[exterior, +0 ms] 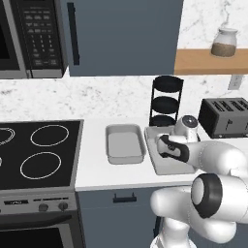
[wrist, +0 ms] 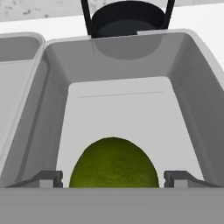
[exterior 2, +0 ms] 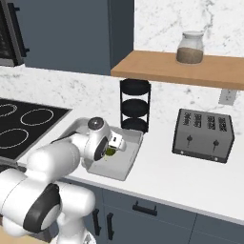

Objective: Place one lime and one steak in each tupperware on the nearby counter, to pack two identical lunches.

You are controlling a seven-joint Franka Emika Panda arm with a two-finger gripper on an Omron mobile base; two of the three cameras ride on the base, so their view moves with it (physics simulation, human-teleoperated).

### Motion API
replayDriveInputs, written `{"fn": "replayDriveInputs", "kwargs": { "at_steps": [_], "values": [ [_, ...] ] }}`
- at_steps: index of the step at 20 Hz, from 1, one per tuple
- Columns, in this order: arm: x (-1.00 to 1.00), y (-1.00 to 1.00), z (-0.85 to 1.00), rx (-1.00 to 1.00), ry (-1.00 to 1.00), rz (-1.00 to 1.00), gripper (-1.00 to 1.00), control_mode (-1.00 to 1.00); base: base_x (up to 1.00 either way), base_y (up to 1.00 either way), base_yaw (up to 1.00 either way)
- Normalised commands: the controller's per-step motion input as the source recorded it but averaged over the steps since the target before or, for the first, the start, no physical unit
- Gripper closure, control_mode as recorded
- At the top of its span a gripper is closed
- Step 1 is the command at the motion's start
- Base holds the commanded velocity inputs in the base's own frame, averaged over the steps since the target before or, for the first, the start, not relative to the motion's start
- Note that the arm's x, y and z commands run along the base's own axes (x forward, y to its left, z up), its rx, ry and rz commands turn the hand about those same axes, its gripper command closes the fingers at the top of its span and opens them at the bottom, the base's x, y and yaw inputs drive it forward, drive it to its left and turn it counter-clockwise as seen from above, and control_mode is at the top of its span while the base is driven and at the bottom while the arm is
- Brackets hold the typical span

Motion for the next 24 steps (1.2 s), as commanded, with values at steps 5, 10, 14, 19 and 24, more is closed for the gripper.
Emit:
{"fn": "replayDriveInputs", "kwargs": {
  "at_steps": [5,10,14,19,24],
  "values": [
    [0.08,0.02,0.01,0.0,0.0,-0.04,-1.0,-1.0,0.0,0.0,0.0],
    [-0.52,0.12,0.85,0.0,0.0,-0.06,-1.0,-1.0,0.0,0.0,0.0],
    [-1.0,0.0,0.93,0.0,0.0,0.0,-1.0,-1.0,0.0,0.0,0.0],
    [-1.0,0.02,0.64,0.0,0.03,0.0,-1.0,-1.0,0.0,0.0,0.0],
    [-0.96,0.13,0.22,0.0,0.09,0.05,-1.0,-1.0,0.0,0.0,0.0]
  ]
}}
